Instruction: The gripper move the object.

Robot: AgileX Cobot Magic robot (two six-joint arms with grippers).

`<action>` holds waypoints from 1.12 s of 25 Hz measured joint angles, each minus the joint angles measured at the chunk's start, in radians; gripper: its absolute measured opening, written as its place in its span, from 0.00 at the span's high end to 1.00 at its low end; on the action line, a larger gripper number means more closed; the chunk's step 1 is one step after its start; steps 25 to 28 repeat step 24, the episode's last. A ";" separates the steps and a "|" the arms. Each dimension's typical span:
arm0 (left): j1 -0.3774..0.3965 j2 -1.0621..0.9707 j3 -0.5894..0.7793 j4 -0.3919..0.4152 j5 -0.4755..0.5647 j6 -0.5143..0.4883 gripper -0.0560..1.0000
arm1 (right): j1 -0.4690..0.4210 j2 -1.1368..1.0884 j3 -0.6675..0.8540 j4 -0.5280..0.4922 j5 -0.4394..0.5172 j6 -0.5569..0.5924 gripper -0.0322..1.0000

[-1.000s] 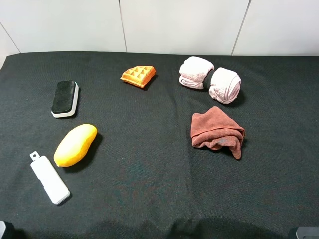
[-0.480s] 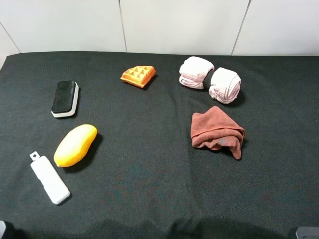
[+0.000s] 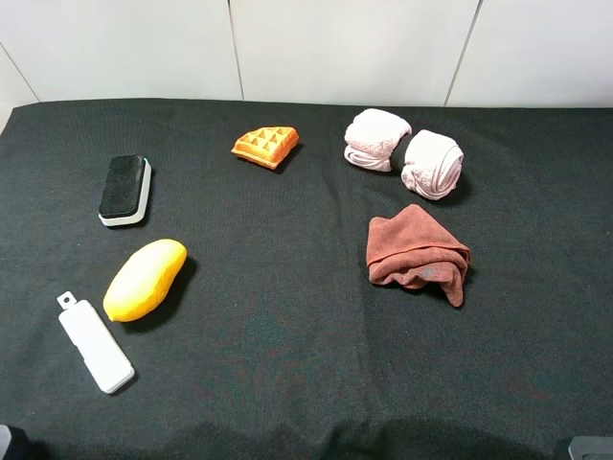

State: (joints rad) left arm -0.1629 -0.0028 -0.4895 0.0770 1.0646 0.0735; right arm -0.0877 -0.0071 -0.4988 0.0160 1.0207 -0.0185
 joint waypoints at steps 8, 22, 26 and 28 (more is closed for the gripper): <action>0.003 0.000 0.000 0.000 -0.002 0.004 0.25 | 0.000 0.000 0.000 0.000 0.000 0.000 0.30; 0.003 0.000 0.000 0.000 -0.003 0.005 0.25 | 0.000 0.000 0.000 0.000 0.000 0.000 0.30; 0.003 0.000 0.000 0.000 -0.003 0.005 0.25 | 0.000 0.000 0.000 0.000 0.000 0.000 0.30; 0.003 0.000 0.000 0.000 -0.003 0.005 0.25 | 0.000 0.000 0.000 0.000 0.000 0.000 0.30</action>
